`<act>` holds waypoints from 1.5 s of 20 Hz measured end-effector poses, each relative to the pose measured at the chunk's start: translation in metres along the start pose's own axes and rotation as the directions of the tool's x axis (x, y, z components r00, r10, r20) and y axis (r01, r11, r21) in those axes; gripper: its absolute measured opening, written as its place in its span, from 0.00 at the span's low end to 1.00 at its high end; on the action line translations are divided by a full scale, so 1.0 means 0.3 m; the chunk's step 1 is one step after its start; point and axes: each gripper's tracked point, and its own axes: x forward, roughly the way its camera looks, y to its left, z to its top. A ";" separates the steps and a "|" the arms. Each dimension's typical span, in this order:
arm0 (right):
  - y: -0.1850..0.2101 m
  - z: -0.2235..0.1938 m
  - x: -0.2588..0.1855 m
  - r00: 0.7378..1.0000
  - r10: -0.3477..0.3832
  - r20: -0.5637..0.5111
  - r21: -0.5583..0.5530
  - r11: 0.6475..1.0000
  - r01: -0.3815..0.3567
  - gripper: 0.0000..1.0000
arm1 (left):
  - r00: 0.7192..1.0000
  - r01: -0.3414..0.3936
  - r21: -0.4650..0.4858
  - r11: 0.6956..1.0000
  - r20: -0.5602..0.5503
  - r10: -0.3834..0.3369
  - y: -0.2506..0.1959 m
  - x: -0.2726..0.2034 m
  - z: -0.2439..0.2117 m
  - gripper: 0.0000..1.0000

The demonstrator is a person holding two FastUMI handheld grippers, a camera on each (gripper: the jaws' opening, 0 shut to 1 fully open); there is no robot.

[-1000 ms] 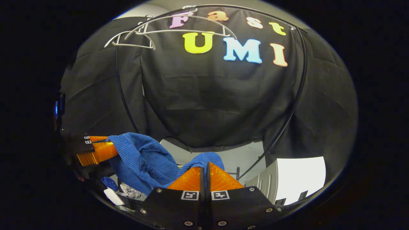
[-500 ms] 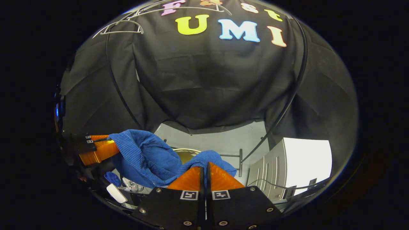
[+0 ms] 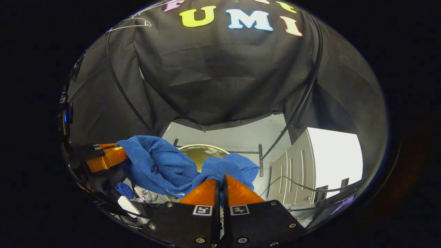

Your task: Grasp the clothes on the hanger with both hands and then place them into the laundry hamper below.

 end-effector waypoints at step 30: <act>-0.189 0.454 -0.387 0.916 -0.154 0.371 0.096 0.987 0.127 0.95 | 0.914 -0.167 0.029 0.986 0.380 0.144 0.071 -0.550 0.588 0.96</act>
